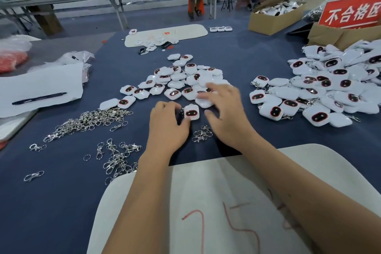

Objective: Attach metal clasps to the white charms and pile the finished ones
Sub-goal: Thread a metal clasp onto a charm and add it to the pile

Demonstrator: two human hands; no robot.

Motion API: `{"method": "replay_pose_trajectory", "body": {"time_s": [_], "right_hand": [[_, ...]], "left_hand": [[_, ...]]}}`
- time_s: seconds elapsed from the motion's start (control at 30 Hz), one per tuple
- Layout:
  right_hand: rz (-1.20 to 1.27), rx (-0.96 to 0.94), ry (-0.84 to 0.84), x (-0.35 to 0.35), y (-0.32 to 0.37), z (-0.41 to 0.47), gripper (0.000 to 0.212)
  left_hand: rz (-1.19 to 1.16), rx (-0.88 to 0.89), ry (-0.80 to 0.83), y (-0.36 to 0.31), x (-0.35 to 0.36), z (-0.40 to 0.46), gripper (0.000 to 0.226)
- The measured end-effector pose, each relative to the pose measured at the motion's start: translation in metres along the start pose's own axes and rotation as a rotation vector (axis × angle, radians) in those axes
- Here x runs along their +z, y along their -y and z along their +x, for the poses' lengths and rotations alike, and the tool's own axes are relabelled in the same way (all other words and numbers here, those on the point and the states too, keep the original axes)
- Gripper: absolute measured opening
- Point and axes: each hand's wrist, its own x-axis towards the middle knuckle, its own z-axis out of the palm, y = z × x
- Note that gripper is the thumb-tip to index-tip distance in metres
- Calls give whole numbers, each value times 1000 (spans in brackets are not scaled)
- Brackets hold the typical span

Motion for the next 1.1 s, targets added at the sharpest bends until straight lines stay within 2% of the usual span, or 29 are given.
{"method": "replay_pose_trajectory", "body": {"time_s": [0.07, 0.13, 0.3, 0.47, 0.6, 0.67, 0.73, 0.83, 0.93, 1.03, 1.1], "right_hand": [[-87, -87, 233, 4, 5, 0, 49], [-112, -45, 307, 8, 4, 1, 47], [-83, 7, 142, 9, 0, 1, 31], [-102, -64, 49, 7, 2, -1, 17], [105, 66, -157, -5, 0, -4, 22], [173, 97, -19, -11, -3, -7, 22], [106, -31, 205, -16, 0, -13, 29], [208, -170, 324, -16, 3, -18, 34], [427, -43, 291, -22, 0, -18, 32], [600, 163, 144, -26, -4, -16, 25], [655, 261, 26, -28, -6, -16, 20]], "left_hand": [[-89, -15, 35, 2, -4, 0, 19], [-55, 8, 71, 4, -6, 0, 24], [29, 14, 42, 1, 1, 2, 30], [25, -8, -24, -3, 4, 2, 4], [73, -24, -49, -1, 6, 2, 13], [83, -19, -53, -2, 7, 2, 13], [40, -5, -65, -2, 7, 2, 8], [101, 36, -7, -4, 8, 3, 27], [113, 45, -1, -7, 11, 4, 21], [55, 30, -24, -9, 10, 4, 7], [33, 20, -41, -9, 10, 3, 9]]}}
